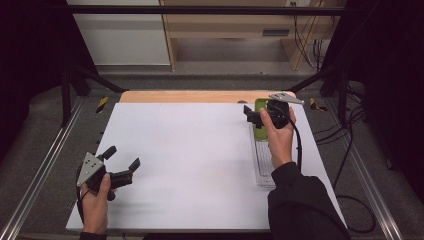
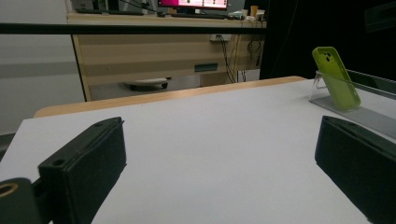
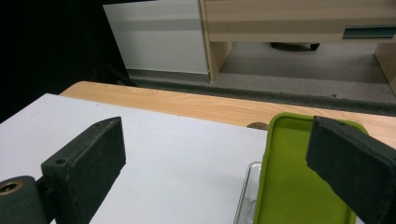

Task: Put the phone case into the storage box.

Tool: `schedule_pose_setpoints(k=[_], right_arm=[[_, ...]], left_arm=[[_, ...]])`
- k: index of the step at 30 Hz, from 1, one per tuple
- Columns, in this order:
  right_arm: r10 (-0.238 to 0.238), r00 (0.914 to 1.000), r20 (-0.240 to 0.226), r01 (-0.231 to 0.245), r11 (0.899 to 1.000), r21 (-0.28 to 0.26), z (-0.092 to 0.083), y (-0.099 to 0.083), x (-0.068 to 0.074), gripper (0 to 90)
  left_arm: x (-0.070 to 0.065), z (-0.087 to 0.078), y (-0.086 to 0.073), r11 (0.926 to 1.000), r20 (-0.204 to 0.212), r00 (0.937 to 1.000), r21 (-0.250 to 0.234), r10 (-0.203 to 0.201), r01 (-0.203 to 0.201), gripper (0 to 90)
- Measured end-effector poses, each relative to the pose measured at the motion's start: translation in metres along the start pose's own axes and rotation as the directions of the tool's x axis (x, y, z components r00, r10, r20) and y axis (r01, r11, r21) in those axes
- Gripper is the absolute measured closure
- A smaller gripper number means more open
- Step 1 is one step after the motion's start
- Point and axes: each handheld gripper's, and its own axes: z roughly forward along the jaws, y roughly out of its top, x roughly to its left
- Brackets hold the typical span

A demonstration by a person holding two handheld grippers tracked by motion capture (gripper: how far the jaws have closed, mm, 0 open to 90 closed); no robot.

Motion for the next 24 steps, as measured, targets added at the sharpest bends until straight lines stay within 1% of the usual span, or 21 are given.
schedule_pose_setpoints(k=[3,12,16,19,20,24], right_arm=[[-0.001,1.0,-0.004,0.001,1.0,0.002,-0.004,0.001,0.001,5.1],[-0.006,0.9999,-0.016,0.006,1.0,0.002,-0.012,-0.001,0.004,5.2],[-0.018,0.9997,-0.013,0.018,1.0,-0.008,-0.018,0.0,0.003,5.8],[-0.016,0.9998,-0.014,0.016,1.0,-0.019,-0.022,0.002,0.001,5.7],[-0.015,0.9998,-0.014,0.015,1.0,-0.021,-0.023,0.002,0.0,5.7],[-0.019,0.9997,-0.014,0.019,1.0,-0.024,-0.028,0.003,-0.001,5.6]], left_arm=[[-0.002,-0.002,-0.001,1.0,0.004,1.0,0.002,0.004,-0.004,1.5],[-0.001,-0.007,-0.001,1.0,-0.001,1.0,-0.003,0.0,0.0,1.5],[-0.001,-0.008,-0.001,1.0,-0.001,1.0,-0.003,-0.002,0.002,1.5],[0.0,-0.008,-0.001,1.0,-0.004,1.0,-0.005,-0.004,0.004,1.5],[0.001,-0.009,-0.001,1.0,-0.01,0.9999,-0.004,-0.001,0.001,1.5],[0.002,-0.01,-0.001,1.0,-0.007,1.0,-0.006,-0.005,0.005,1.5]])
